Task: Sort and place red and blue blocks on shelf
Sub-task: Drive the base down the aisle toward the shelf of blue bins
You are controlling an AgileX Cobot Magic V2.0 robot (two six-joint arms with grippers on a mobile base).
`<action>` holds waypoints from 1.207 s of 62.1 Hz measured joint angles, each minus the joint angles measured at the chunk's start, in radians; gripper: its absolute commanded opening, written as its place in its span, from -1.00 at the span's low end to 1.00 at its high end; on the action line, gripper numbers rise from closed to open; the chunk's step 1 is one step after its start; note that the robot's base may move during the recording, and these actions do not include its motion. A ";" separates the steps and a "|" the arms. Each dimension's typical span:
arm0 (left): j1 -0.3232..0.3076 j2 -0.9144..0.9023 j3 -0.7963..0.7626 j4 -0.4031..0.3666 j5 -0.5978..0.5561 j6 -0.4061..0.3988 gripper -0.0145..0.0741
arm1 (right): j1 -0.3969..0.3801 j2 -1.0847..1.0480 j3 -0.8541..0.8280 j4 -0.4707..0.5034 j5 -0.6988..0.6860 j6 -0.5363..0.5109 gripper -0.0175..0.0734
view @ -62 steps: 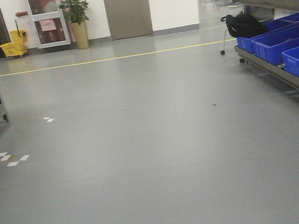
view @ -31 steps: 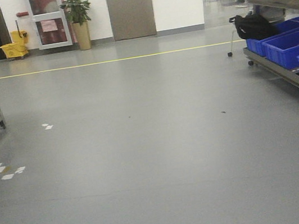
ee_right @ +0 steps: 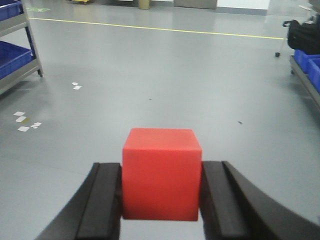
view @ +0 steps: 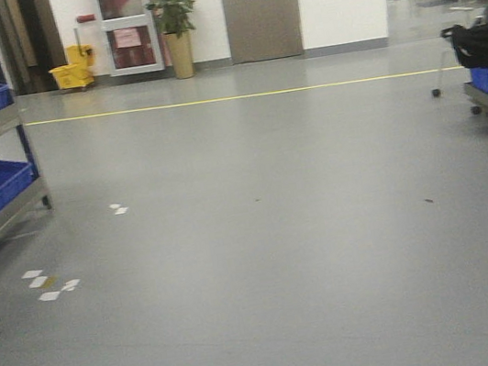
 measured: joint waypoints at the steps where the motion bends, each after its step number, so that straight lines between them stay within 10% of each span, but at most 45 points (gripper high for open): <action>1: 0.000 0.000 0.000 0.000 0.000 0.000 -0.39 | 0.000 0.000 0.000 0.000 0.000 0.000 -0.49; 75: 0.000 0.000 0.000 0.002 0.000 0.000 -0.39 | 0.000 0.000 0.000 0.000 0.003 0.000 -0.49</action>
